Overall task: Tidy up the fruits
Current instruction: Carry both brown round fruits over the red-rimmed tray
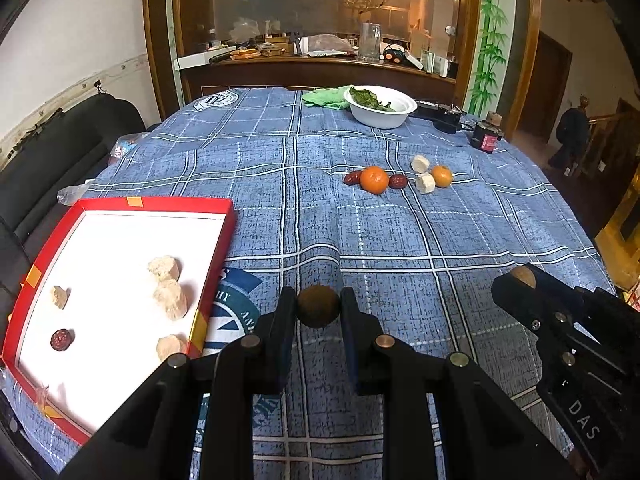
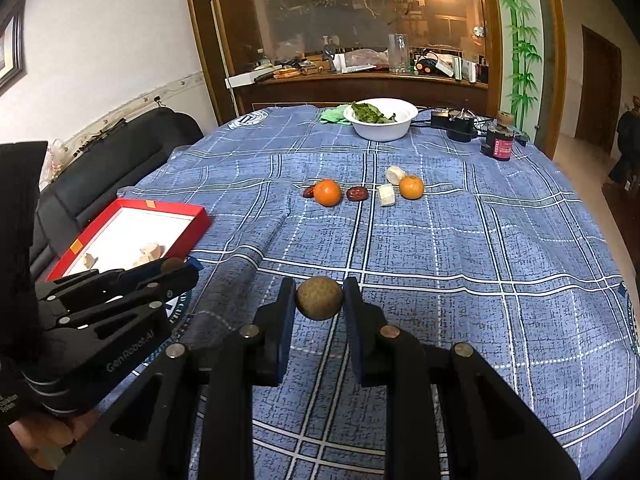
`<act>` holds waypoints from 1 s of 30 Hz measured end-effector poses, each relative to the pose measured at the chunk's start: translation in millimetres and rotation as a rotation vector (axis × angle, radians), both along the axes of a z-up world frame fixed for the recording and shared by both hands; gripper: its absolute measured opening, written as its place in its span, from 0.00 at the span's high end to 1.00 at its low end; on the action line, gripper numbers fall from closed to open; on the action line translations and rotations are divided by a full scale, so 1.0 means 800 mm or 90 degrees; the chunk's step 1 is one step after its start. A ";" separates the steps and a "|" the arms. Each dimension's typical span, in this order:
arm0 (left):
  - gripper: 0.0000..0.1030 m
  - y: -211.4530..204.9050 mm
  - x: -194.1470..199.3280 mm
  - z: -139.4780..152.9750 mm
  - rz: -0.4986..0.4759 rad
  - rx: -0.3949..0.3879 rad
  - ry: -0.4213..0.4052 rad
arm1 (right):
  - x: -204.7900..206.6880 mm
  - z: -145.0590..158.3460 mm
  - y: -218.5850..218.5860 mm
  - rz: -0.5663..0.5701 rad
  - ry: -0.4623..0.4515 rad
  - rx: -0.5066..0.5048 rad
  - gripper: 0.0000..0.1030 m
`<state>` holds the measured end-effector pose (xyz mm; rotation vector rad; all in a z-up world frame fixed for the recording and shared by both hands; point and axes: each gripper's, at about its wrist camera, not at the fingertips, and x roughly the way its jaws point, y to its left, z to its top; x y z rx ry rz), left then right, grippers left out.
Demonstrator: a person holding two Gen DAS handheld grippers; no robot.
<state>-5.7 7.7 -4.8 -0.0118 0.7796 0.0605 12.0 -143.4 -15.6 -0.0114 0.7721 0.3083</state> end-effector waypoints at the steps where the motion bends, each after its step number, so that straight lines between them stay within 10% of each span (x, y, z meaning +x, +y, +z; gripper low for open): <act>1: 0.80 0.001 -0.002 0.000 -0.001 -0.002 0.001 | -0.002 0.000 0.001 0.001 0.000 0.001 0.75; 30: 0.80 0.101 -0.050 0.015 0.124 -0.023 -0.017 | -0.022 0.007 0.054 0.066 -0.003 0.023 0.75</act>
